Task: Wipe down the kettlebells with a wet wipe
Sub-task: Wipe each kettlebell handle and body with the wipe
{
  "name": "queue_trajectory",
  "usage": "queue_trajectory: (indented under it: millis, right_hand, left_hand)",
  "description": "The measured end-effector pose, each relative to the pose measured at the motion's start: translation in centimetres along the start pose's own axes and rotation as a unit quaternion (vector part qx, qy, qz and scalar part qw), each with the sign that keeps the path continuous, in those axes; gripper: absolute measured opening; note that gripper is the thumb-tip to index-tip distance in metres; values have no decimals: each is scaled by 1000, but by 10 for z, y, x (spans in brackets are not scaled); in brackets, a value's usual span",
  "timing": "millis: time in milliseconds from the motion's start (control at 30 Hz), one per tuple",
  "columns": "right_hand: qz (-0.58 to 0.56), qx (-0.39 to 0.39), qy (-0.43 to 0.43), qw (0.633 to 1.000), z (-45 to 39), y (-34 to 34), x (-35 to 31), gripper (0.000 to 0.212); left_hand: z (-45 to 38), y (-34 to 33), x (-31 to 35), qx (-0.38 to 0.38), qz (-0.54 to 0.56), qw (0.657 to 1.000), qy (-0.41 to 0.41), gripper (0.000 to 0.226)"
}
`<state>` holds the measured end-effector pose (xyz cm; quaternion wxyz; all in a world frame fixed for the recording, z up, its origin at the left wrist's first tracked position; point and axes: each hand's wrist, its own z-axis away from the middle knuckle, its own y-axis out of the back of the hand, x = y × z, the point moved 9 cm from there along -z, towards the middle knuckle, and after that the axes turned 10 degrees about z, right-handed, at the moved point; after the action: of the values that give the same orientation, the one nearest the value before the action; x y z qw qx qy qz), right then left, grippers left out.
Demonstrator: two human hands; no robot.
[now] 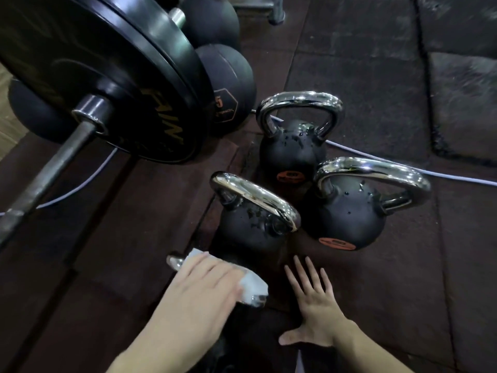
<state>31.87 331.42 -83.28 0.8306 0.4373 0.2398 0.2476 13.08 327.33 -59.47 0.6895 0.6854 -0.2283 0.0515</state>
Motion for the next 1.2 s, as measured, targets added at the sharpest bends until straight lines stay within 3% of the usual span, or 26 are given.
queue_trajectory:
  millis: [67, 133, 233, 333, 467, 567, 767, 933, 1000, 1067, 1200]
  right_hand:
    - [-3, 0, -4, 1000, -1, 1, 0, 161]
    - [-15, -12, -17, 1000, -1, 0, 2, 161]
    - [-16, -23, -31, 999, -3, -1, 3, 162]
    - [-6, -20, -37, 999, -4, -1, 5, 163]
    - [-18, -33, -45, 998, -4, -1, 6, 163]
    - [-24, -17, -49, 998, -7, 1, 5, 164]
    - [37, 0, -22, 999, -1, 5, 1, 165]
    - [5, 11, -20, 1000, -4, -1, 3, 165]
    - [-6, 8, -26, 1000, -5, -4, 4, 165]
    - [-16, 3, -39, 999, -6, -4, 5, 163]
    - [-30, 14, -46, 998, -9, -3, 8, 162]
  left_hand:
    - [-11, 30, -17, 22, 111, 991, 77, 37]
    - [-24, 62, -34, 81, 244, 955, 151, 40]
    - [-46, 103, -48, 185, 266, 929, 182, 36]
    - [-76, 119, -65, 229, 232, 928, 178, 36]
    - [-116, 70, -59, 122, 243, 959, 75, 26]
    - [-116, 27, -51, 60, 73, 993, 66, 46]
    - [-116, -4, 13, 5, -81, 997, -18, 68]
    - [-122, -10, 29, -15, -94, 993, -74, 59]
    - [-127, 3, 12, 6, -85, 995, -53, 50]
    - [-131, 17, -23, 31, -51, 998, 25, 43]
    - [-125, 22, -88, 48, 126, 975, 177, 50]
